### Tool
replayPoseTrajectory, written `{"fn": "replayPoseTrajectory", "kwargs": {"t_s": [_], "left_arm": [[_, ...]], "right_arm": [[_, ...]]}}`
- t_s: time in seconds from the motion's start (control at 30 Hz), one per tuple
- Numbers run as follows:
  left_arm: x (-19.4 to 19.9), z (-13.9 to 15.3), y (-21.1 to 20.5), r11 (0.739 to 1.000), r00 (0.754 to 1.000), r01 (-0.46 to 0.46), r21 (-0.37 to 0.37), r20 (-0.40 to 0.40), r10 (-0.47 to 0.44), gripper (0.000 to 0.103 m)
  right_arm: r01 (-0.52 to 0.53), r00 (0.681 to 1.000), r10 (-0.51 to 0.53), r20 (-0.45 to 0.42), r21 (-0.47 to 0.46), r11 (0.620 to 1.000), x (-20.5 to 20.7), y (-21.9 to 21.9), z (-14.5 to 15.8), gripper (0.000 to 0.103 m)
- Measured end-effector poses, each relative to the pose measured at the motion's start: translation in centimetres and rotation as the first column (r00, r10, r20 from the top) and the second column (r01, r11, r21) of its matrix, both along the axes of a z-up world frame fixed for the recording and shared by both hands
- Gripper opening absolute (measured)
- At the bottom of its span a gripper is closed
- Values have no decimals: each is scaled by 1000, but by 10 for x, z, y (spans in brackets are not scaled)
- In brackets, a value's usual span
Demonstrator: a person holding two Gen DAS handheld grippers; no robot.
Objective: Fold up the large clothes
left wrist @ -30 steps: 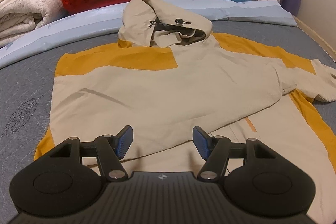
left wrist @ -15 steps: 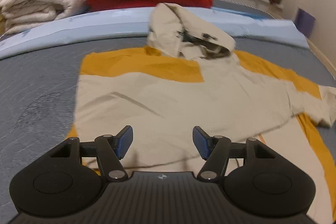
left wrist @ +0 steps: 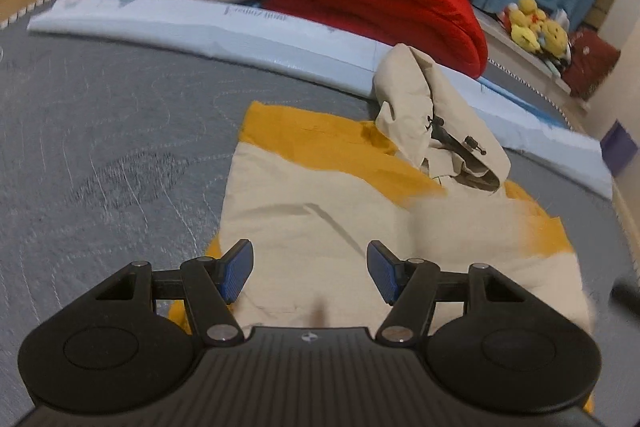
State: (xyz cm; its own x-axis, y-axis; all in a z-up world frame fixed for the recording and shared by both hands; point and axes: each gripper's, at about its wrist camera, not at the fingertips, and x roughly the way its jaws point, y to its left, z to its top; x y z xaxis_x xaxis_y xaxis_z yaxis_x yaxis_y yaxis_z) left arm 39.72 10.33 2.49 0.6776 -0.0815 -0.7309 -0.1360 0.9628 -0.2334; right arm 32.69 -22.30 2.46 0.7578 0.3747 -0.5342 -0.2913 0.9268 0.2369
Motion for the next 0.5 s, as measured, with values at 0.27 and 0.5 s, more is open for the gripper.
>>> {"fn": "replayPoseTrajectory", "kwargs": {"t_s": [0.27,0.5], "left_arm": [[7,-20,-19,997,998,57,-52,-34,-59,38],[13,-35,-74,982,982,189,-17,-7,-189,38]], "right_arm": [[236,961,-217,-171,96,967,14,-26,-48,35],[359,899,-266,-348,236,903,41,-57,-86,37]]}}
